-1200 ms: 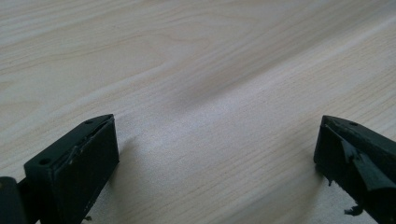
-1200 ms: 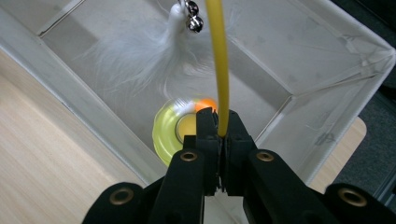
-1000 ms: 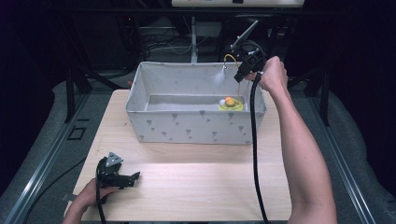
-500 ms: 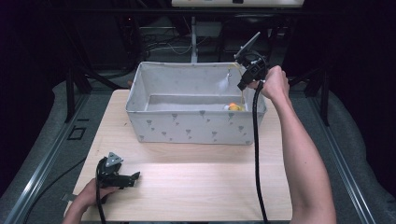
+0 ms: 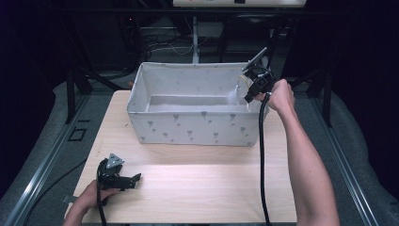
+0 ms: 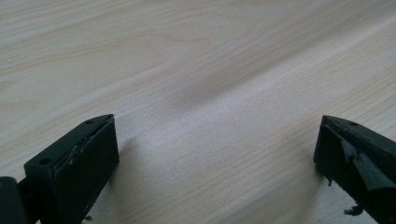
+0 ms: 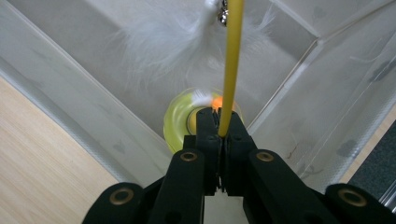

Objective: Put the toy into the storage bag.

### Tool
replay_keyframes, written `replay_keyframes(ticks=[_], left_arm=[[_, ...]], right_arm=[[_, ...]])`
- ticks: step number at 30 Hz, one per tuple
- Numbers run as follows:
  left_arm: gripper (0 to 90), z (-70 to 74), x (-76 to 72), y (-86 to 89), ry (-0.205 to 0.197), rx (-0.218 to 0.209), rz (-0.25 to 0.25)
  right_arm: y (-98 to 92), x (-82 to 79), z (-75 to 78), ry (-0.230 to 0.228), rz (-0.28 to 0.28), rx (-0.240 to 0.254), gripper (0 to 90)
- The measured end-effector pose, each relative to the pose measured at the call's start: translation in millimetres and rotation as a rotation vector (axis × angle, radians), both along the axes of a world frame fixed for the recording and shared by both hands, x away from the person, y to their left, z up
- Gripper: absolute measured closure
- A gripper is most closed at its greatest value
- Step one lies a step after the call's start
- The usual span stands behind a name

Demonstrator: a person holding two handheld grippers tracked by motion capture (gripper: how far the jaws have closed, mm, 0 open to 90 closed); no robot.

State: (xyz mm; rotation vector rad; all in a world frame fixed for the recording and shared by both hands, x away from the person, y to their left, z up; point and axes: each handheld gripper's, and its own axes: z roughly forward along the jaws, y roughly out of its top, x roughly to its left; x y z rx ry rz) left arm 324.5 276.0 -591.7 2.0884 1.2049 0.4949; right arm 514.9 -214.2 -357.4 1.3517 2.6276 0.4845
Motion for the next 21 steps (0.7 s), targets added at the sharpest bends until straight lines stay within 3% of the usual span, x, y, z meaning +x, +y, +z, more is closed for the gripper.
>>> replay_keyframes(ticks=[12,21], left_arm=[[0.0,0.4,-0.6,-0.1,0.007,0.001,-0.007],[0.0,0.4,-0.6,-0.1,0.007,0.001,-0.007]], right_arm=[[-5.7,1.0,-25.5,0.061,-0.015,-0.049,88.0],[-5.5,1.8,-29.0,0.074,-0.026,-0.065,87.8]])
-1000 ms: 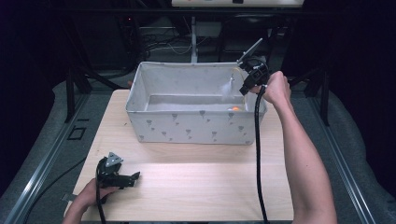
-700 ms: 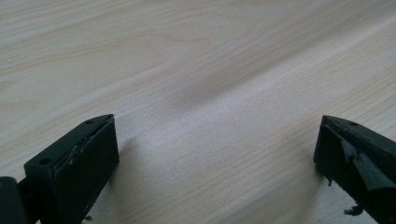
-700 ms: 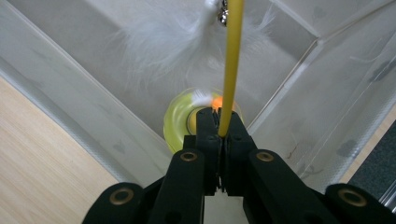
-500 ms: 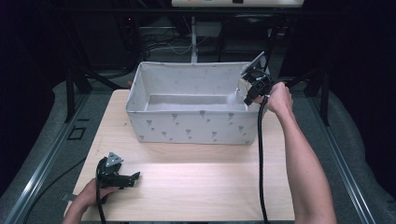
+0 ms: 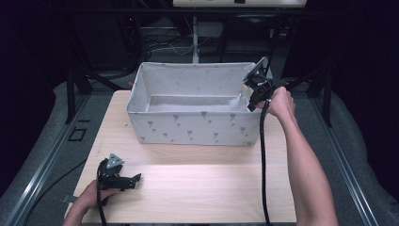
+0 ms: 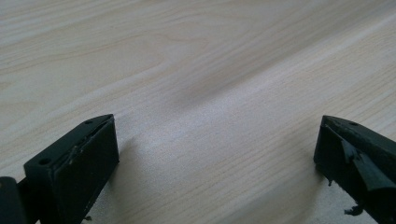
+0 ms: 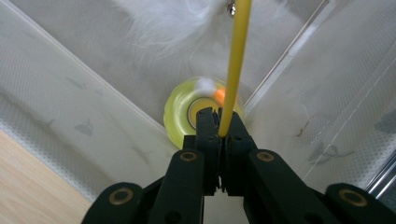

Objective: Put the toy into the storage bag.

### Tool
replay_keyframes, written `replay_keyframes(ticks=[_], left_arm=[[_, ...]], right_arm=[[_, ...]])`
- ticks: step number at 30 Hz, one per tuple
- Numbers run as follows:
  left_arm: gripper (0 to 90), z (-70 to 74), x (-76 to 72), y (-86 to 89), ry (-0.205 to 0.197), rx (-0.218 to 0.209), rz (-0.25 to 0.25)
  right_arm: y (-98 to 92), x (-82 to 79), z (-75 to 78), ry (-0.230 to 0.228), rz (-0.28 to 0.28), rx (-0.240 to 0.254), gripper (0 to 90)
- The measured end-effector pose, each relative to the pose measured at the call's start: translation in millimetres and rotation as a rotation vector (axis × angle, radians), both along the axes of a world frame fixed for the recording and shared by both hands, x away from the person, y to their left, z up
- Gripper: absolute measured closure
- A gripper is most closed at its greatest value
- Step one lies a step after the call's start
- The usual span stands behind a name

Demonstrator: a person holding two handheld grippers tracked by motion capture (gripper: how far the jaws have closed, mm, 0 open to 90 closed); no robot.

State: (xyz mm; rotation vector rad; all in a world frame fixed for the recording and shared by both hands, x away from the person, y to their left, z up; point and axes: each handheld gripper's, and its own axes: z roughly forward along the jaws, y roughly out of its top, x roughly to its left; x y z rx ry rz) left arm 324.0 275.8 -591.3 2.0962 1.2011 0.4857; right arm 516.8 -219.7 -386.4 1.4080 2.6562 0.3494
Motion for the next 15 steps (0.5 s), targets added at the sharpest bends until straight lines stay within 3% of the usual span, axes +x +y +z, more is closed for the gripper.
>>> replay_keyframes(ticks=[5,7,15], left_arm=[[0.0,0.0,0.0,0.0,0.000,0.000,0.000],[0.0,-0.1,0.0,0.0,-0.002,0.000,-0.003],[0.0,0.0,0.0,0.0,-0.002,0.001,-0.002]], right_arm=[[-2.7,-1.5,4.3,-0.012,-0.004,0.006,83.8],[-5.9,-3.3,11.9,-0.035,-0.016,0.036,78.0],[-7.7,-13.3,42.0,-0.095,-0.011,0.063,63.1]])
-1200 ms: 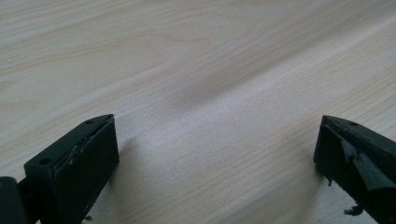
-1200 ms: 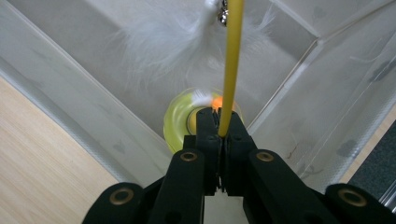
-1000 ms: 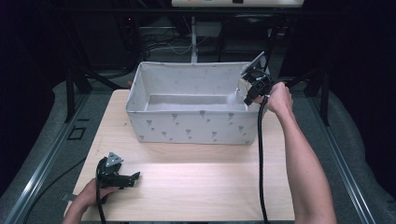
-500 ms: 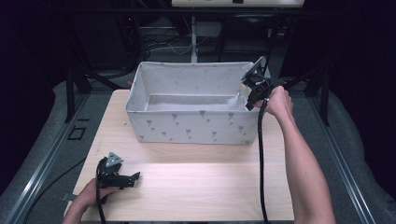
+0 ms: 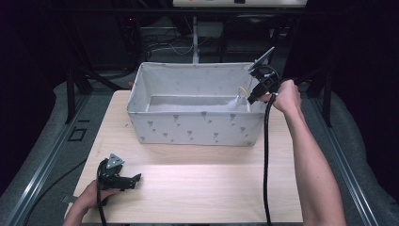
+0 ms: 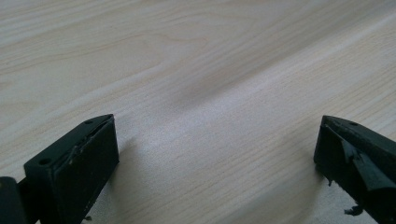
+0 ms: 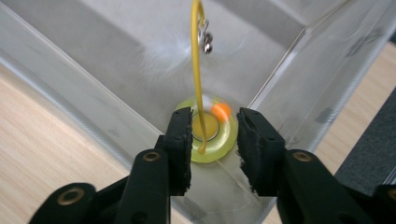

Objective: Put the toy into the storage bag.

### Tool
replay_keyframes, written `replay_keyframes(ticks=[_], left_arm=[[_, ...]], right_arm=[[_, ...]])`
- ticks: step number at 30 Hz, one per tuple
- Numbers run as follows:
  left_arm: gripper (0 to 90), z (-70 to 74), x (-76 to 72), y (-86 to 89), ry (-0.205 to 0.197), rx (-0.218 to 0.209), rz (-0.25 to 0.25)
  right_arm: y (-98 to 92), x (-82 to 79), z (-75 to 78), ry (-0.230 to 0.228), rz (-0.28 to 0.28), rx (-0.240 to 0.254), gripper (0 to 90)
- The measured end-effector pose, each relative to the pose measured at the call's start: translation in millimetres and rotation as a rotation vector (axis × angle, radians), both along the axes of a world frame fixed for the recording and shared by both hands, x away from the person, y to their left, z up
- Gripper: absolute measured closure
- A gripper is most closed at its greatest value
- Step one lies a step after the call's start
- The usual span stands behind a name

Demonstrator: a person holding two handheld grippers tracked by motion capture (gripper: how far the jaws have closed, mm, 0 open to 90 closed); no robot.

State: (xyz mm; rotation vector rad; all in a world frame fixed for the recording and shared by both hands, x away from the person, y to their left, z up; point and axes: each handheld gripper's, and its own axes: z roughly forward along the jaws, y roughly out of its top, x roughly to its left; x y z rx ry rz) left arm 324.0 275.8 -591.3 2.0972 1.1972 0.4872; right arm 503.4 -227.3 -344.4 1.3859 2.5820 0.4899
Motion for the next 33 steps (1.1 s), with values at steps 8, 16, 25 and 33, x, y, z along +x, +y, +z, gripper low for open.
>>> replay_keyframes(ticks=[8,16,25,33], left_arm=[[0.0,0.0,0.0,0.0,0.000,0.000,0.000],[0.0,0.0,0.0,0.0,0.000,0.000,0.000],[0.0,0.0,0.0,0.0,0.000,0.000,0.000],[0.0,-0.8,0.0,-0.5,-0.010,-0.001,0.006]], right_arm=[[12.5,-20.4,34.6,-0.067,0.029,0.006,43.9],[31.3,-41.5,52.3,-0.089,0.097,0.026,24.1],[49.9,-73.2,50.4,-0.116,0.177,0.024,11.5],[60.5,-102.6,35.8,-0.125,0.245,0.008,6.2]])
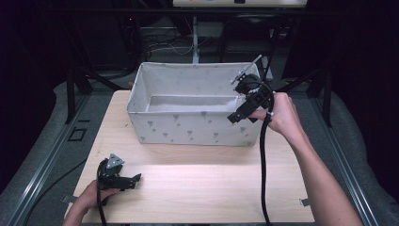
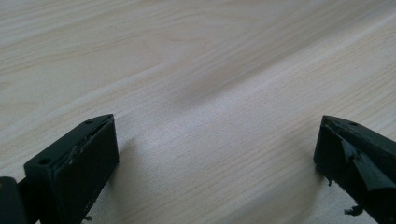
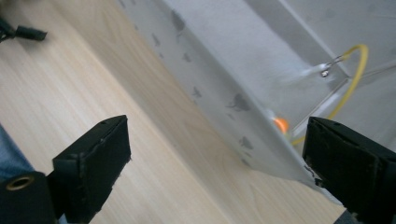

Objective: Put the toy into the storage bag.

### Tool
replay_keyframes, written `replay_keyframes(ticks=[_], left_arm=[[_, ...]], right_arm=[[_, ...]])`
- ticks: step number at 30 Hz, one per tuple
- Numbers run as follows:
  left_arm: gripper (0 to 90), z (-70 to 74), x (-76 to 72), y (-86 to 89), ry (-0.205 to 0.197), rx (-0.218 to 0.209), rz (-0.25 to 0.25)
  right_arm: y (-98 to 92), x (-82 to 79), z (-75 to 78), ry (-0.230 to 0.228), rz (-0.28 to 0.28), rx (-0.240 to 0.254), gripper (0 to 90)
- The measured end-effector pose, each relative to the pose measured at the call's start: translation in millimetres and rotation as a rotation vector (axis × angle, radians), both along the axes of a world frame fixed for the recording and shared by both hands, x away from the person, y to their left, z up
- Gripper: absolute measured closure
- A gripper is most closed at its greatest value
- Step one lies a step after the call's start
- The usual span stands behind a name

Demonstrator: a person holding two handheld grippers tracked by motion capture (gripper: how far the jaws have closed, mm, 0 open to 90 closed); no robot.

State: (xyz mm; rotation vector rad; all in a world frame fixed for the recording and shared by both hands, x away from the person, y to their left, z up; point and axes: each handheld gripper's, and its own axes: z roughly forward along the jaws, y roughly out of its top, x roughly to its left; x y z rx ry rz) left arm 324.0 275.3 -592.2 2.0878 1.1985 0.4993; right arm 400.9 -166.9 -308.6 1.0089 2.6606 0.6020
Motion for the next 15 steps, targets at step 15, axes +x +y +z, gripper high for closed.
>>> replay_keyframes(ticks=[15], left_arm=[[0.0,0.0,0.0,0.0,0.000,0.000,0.000]], right_arm=[[1.7,-37.6,-57.1,0.042,0.062,0.004,3.0]])
